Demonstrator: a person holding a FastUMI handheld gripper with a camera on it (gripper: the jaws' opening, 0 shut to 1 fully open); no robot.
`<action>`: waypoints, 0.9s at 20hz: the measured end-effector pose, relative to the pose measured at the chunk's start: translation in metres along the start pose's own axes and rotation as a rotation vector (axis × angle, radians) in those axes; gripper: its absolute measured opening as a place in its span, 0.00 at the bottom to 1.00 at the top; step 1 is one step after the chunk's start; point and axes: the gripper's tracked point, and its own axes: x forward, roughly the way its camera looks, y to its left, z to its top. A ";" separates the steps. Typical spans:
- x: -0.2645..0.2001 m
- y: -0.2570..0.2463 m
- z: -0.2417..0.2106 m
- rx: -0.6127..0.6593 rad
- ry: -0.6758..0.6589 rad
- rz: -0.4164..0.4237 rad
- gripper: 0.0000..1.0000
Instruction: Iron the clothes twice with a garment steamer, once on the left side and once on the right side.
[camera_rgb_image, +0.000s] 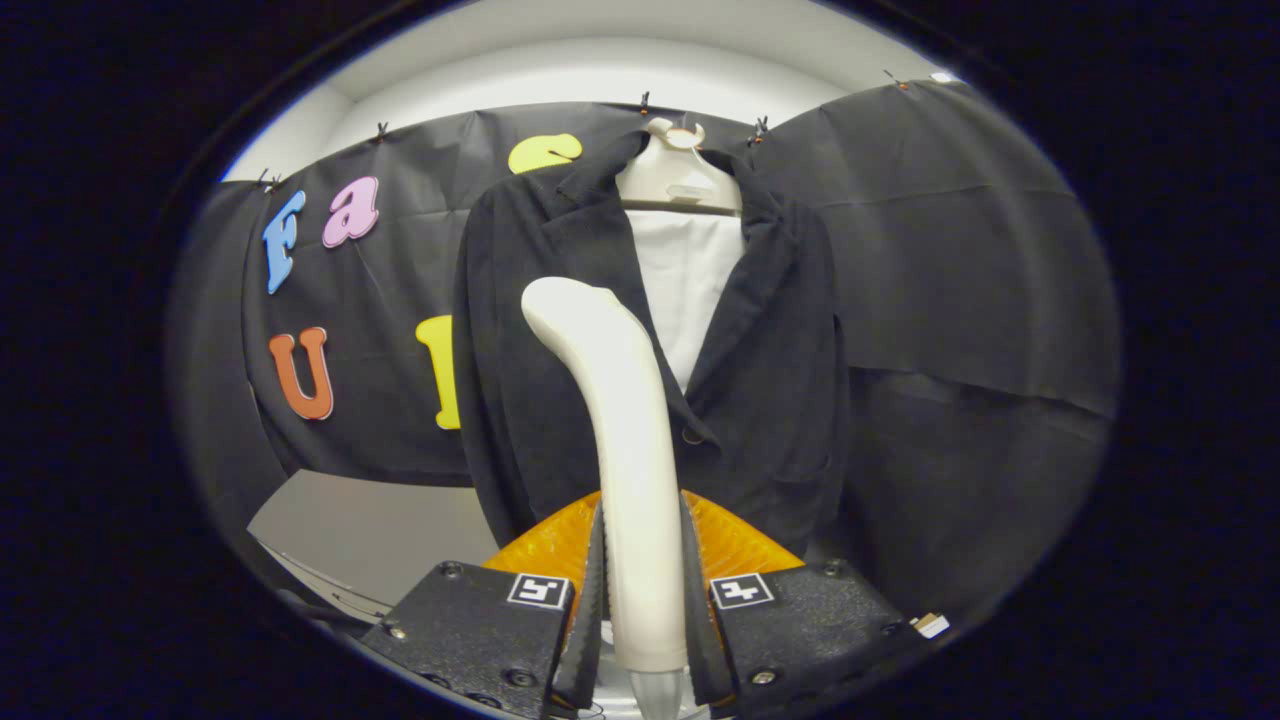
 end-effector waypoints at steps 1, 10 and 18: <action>0.000 0.000 -0.005 -0.004 0.010 -0.002 0.38; 0.008 -0.005 -0.049 -0.020 0.080 -0.019 0.38; 0.025 -0.010 -0.096 -0.008 0.179 -0.030 0.38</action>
